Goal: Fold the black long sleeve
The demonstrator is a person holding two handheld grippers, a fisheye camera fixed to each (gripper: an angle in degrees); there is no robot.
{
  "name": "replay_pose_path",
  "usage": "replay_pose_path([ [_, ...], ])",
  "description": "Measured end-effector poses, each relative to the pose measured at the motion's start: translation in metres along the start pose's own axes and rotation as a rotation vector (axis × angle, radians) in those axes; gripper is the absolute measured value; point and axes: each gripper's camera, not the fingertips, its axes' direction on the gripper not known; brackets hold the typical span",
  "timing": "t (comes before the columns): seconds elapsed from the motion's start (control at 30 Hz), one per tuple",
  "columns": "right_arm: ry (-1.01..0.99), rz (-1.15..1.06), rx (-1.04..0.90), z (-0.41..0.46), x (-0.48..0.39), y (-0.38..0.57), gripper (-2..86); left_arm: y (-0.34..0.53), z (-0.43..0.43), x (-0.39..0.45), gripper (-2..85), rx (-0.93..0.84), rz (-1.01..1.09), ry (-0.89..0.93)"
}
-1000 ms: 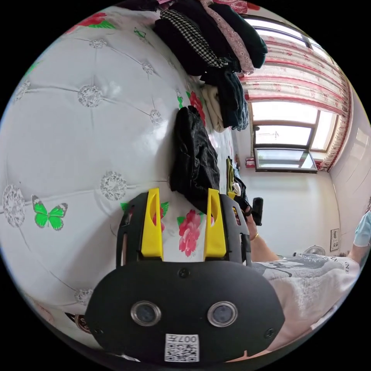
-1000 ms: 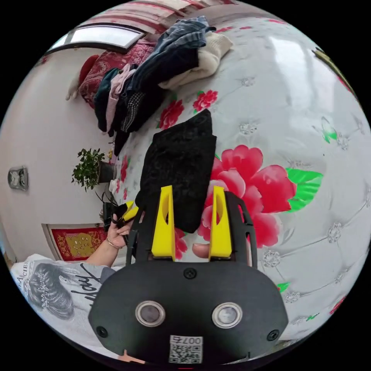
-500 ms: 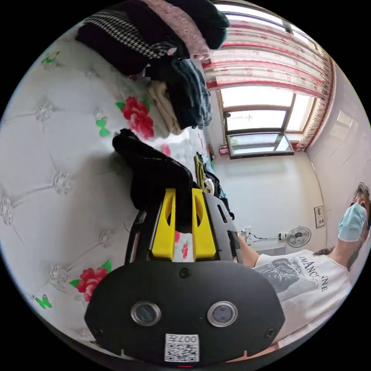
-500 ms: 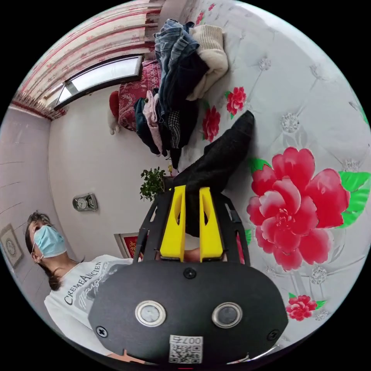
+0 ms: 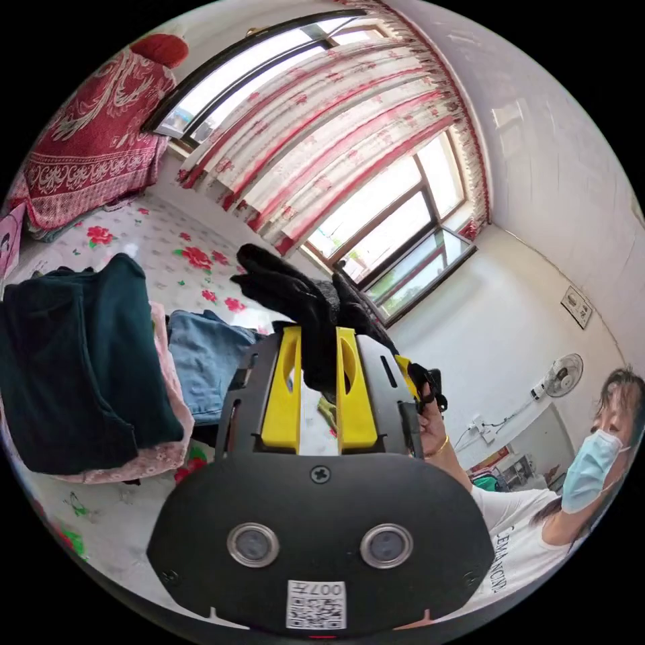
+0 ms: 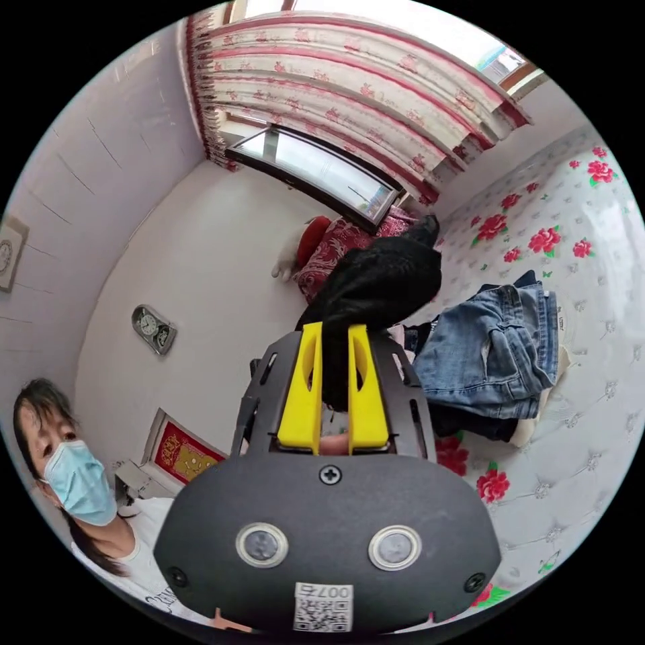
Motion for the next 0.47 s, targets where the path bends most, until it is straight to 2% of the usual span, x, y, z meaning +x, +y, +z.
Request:
replay_pose_path([
  [0.1,0.159,0.083,-0.008,0.032,0.041,0.02,7.0,0.043,0.021,-0.032,8.8,-0.05,-0.108,-0.13],
  [0.23,0.399,0.088,-0.12,0.043,0.1,0.113,7.6,0.138,0.04,-0.041,9.2,-0.181,-0.083,-0.267],
  [0.4,0.713,0.189,-0.319,-0.005,0.156,0.27,7.9,0.33,0.085,-0.024,8.7,-0.655,-0.028,-0.447],
  [0.47,0.903,0.263,-0.36,-0.058,0.161,0.334,8.0,0.384,0.094,-0.007,8.4,-0.804,0.012,-0.499],
])
